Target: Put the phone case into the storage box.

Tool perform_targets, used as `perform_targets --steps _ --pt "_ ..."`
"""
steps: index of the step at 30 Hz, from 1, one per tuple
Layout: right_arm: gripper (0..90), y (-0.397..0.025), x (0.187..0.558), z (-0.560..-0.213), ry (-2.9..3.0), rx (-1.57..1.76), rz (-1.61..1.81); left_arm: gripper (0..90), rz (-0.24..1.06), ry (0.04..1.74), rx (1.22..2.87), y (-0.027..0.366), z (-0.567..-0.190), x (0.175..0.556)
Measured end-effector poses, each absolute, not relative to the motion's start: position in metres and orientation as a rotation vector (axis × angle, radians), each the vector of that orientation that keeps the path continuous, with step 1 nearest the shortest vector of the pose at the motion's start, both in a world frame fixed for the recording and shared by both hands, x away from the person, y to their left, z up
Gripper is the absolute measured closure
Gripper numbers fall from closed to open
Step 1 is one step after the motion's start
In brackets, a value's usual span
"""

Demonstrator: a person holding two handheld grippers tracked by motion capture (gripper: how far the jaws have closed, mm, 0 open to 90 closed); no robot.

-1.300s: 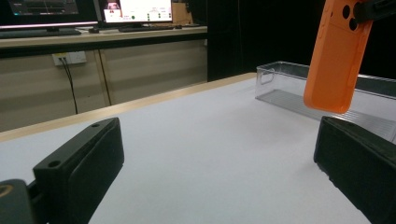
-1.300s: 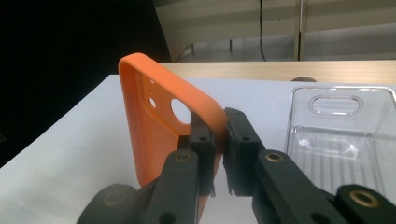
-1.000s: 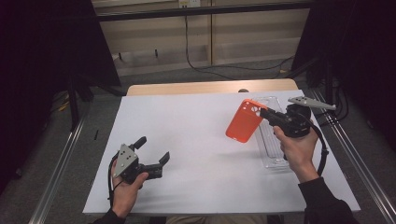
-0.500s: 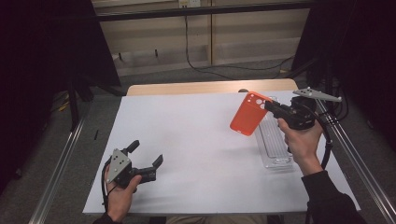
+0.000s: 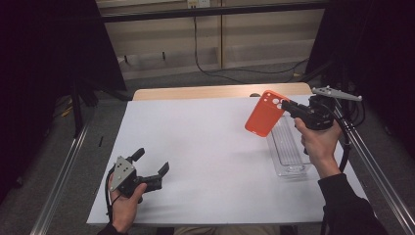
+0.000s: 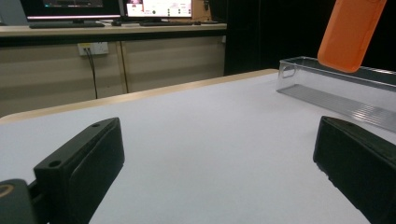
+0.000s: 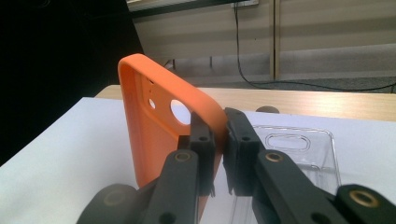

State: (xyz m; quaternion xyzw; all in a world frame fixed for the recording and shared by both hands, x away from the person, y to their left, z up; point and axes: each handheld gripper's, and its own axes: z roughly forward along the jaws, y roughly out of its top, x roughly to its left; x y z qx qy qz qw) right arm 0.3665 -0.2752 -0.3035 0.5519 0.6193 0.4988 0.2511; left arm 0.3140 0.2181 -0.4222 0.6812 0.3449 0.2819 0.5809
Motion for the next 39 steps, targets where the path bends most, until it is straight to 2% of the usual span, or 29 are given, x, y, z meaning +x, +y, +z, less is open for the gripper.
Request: perform_targets --steps 39 --pt "82.3 -0.312 0.400 -0.305 1.568 1.568 1.290 2.2 0.658 0.800 1.600 0.218 -0.424 0.316"
